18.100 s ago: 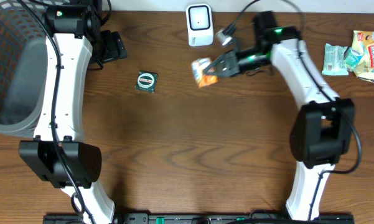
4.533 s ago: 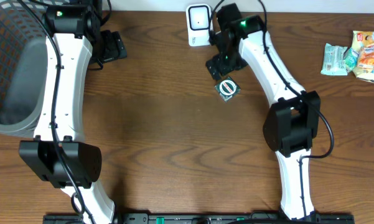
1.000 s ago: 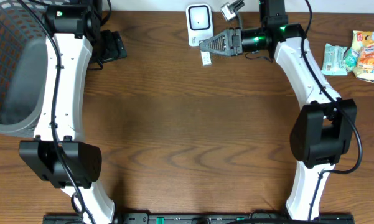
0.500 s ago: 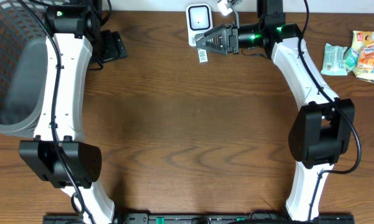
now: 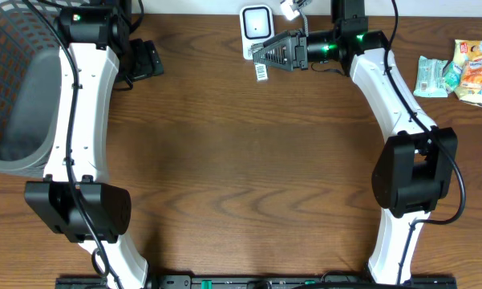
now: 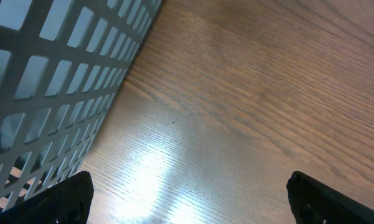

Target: Scan the item barcode

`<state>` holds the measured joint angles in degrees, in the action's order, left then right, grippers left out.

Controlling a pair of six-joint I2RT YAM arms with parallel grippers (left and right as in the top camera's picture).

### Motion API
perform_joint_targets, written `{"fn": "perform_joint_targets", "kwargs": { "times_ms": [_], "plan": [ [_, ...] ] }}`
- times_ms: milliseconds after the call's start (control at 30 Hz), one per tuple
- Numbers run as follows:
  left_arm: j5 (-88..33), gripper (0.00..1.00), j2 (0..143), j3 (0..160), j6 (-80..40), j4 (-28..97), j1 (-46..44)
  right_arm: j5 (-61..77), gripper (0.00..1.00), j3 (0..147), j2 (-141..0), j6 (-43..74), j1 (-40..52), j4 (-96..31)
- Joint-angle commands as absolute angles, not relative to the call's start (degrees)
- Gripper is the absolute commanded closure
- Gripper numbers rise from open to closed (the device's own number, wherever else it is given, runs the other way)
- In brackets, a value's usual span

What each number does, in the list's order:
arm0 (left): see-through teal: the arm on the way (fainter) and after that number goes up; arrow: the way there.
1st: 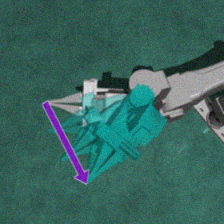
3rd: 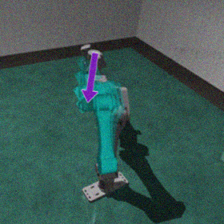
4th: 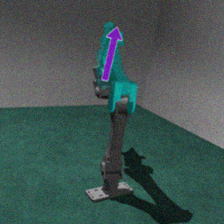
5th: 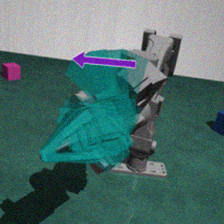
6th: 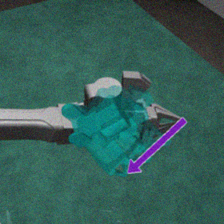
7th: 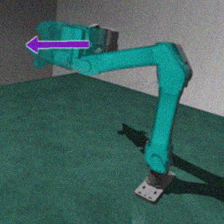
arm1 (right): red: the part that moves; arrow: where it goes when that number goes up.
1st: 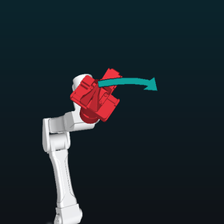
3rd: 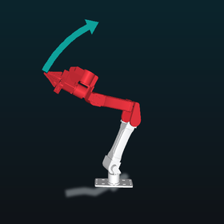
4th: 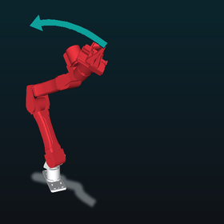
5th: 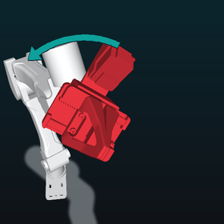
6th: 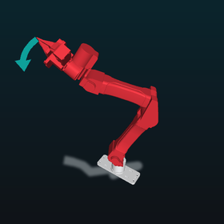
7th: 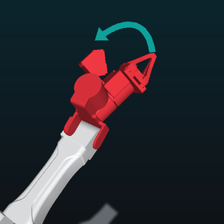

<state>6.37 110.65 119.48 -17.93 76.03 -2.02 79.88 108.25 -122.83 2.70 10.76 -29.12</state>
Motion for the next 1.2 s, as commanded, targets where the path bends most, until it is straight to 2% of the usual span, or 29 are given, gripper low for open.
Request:
{"fn": "perform_joint_targets", "kwargs": {
  "times_ms": [0, 967, 1100, 1167],
  "plan": [
    [6.94, 0.02, 111.22, 119.15, -17.45, 76.07, -1.93, 80.9, 0.54, 108.86, -122.26, 1.61, 11.53, -29.15],
    [6.94, 0.02, 111.22, 119.15, -17.45, 76.07, -1.93, 74.59, 0.54, 108.84, -122.26, 1.63, 13.87, -29.85],
    [6.94, 0.02, 111.22, 119.15, -17.45, 76.07, -1.93, 61.89, 0.55, 108.84, -122.26, 1.61, 14.41, -34.22],
    [6.94, 0.02, 111.22, 119.15, -17.45, 76.07, -1.93, 47.62, 0.56, 108.81, -122.26, 1.63, 15.2, -38.76]
  ]
}}
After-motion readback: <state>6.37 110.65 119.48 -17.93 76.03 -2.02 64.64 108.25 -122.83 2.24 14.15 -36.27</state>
